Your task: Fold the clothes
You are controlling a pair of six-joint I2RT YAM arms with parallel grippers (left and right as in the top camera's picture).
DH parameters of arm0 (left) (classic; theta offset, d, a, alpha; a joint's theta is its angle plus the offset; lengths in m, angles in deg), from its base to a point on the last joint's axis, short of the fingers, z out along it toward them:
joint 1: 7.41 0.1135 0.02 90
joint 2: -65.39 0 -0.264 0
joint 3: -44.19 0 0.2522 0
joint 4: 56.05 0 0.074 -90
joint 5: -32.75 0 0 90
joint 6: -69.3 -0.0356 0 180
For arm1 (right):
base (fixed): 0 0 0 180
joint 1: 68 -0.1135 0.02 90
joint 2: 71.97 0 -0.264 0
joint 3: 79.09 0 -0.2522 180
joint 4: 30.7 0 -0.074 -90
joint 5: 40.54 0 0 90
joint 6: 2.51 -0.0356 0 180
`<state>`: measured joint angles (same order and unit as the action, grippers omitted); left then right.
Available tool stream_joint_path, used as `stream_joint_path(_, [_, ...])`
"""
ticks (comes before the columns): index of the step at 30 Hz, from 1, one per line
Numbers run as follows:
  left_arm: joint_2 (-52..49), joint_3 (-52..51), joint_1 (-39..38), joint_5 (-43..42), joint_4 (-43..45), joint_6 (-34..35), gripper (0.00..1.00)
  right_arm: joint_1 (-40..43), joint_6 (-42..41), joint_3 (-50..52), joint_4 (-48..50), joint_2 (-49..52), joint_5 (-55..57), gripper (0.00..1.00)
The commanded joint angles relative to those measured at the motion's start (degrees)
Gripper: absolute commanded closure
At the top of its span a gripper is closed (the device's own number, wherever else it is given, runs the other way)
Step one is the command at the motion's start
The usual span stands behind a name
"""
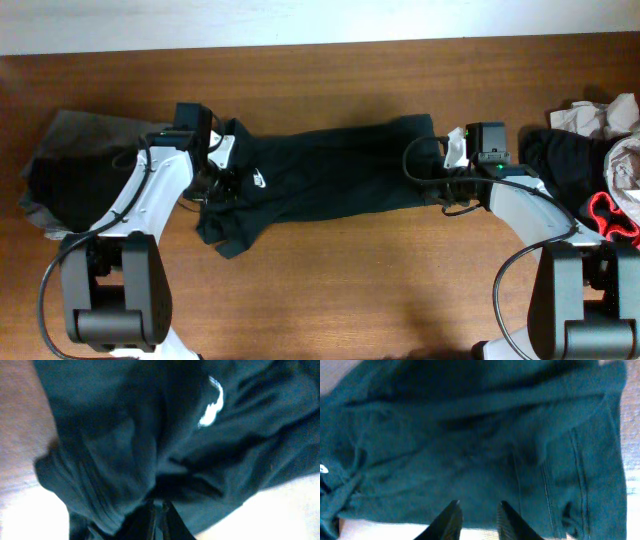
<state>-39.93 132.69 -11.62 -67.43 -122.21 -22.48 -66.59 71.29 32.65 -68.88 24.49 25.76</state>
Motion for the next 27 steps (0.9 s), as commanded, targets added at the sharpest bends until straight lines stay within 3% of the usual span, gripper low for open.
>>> stream_joint_path(1, [4.0, 0.4, -0.8, -1.8, -1.5, -2.5, 0.95, 0.1, 1.0, -0.6, -1.7, -1.4, 0.4, 0.73])
stream_joint_path(9, [23.6, 0.4, -3.9, 5.7, -5.4, -2.6, 0.92, 0.0, 1.2, -0.6, -9.8, -11.4, 4.2, 0.67])
stream_joint_path(11, [27.8, -0.1, -5.2, 6.5, -5.9, -2.5, 0.81, 0.0, 1.1, -0.6, -12.8, -15.0, 6.5, 0.67])
stream_joint_path(15, [32.5, -4.9, -7.0, 6.6, -5.8, -0.2, 0.46, 0.1, 1.2, -0.6, -16.9, -19.2, 8.0, 0.58])
stream_joint_path(16, [32.6, -6.5, -7.0, 6.5, -5.8, 1.2, 0.42, 0.1, 1.2, -0.6, -17.3, -19.5, 8.0, 0.57])
stream_joint_path(23, [30.6, -18.2, -6.9, 3.1, -5.0, 9.6, 0.46, 0.1, 1.2, -0.6, -17.9, -19.3, 7.9, 0.53])
stream_joint_path(27, [30.0, -24.6, -5.9, 3.7, 0.1, 11.6, 0.45, 0.1, 1.2, -0.6, -18.1, -19.3, 7.9, 0.53])
